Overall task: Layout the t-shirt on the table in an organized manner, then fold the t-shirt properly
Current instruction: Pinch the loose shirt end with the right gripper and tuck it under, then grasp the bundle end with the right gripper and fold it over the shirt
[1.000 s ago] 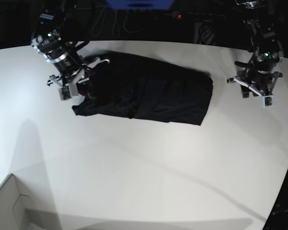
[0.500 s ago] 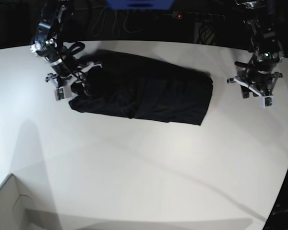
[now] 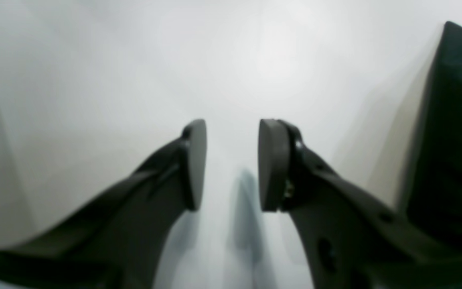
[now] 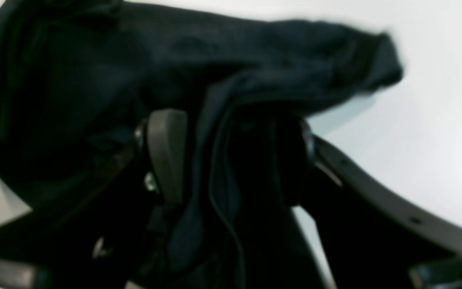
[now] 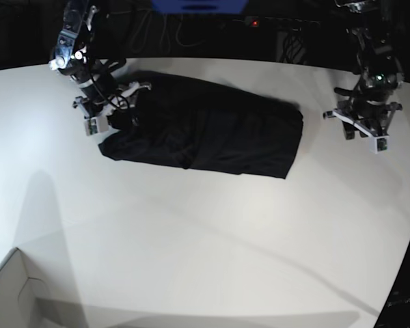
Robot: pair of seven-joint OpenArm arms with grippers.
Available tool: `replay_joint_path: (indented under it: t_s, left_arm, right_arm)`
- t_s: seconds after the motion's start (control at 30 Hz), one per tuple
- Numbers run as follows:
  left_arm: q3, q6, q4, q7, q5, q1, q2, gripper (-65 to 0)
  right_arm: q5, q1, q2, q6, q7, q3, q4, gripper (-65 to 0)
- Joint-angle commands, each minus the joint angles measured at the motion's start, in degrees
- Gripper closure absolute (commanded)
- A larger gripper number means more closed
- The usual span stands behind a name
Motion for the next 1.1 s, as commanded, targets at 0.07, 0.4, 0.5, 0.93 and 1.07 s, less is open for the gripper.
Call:
replay_joint_path:
  t_s: [0.07, 0.4, 0.5, 0.93, 1.07]
  left_arm:
    - [0.2, 0.0, 0.7, -1.1, -0.2, -0.6, -0.4, -21.3]
    - [-0.1, 0.0, 0.8, -1.1, -0.2, -1.1, -0.3, -21.3]
    - [-0.1, 0.0, 0.8, -1.1, -0.2, -1.1, -0.3, -21.3]
    - [-0.1, 0.0, 0.8, -1.1, -0.2, -0.8, -0.5, -21.3]
    - [-0.1, 0.0, 1.0, -1.1, -0.2, -0.7, -0.5, -21.3]
  right_arm:
    - [0.9, 0.4, 0.3, 0.2, 1.2, -0.1, -0.5, -35.3]
    - [1.0, 1.6, 0.2, 0.2, 1.2, -3.0, -4.3, -35.5]
    - [1.0, 1.7, 0.1, 0.2, 1.2, -4.6, -5.8, -35.1]
    - [1.1, 1.9, 0.3, 0.2, 1.2, -8.1, -5.1, 0.0]
    - [1.1, 1.4, 0.3, 0.2, 1.2, -7.9, 0.3, 0.0]
